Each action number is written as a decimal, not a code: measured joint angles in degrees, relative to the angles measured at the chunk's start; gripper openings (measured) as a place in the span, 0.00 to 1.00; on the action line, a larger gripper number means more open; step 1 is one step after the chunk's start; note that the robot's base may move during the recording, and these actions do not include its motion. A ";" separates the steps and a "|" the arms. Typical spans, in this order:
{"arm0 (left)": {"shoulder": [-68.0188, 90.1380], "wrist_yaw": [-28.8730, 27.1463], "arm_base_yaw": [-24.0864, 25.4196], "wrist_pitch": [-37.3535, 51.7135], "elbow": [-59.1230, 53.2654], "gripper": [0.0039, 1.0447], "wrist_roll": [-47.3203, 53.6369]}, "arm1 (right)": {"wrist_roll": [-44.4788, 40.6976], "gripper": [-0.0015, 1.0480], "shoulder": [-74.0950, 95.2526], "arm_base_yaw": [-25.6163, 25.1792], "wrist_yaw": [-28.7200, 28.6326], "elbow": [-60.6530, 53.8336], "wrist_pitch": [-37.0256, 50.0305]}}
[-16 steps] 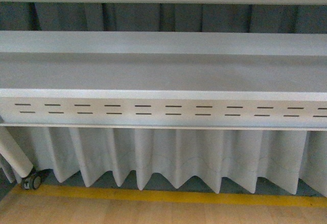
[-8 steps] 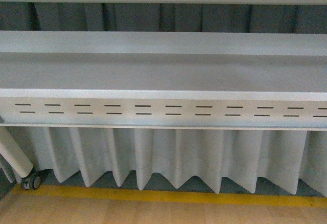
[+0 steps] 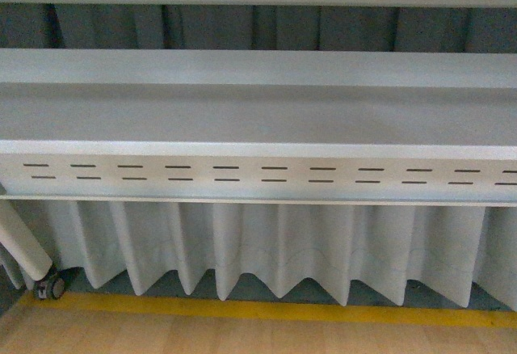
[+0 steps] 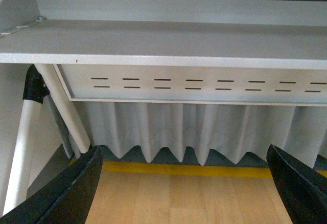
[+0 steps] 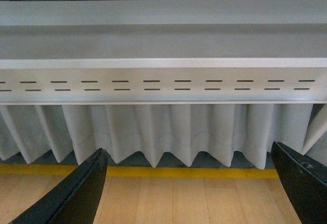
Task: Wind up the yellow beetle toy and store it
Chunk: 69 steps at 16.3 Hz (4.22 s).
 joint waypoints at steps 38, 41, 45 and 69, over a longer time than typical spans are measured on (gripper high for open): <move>0.00 0.02 0.00 -0.02 0.00 0.94 0.11 | 0.13 0.94 0.00 0.00 0.04 0.00 0.00; 0.00 0.02 0.00 0.02 0.00 0.94 0.15 | 0.15 0.94 0.04 0.00 0.02 0.00 0.00; 0.00 -0.02 0.00 0.02 0.00 0.94 0.13 | 0.17 0.94 0.04 0.00 0.04 0.00 0.00; 0.00 0.02 0.00 0.11 0.00 0.94 0.20 | 0.20 0.94 0.04 0.00 0.04 0.00 0.04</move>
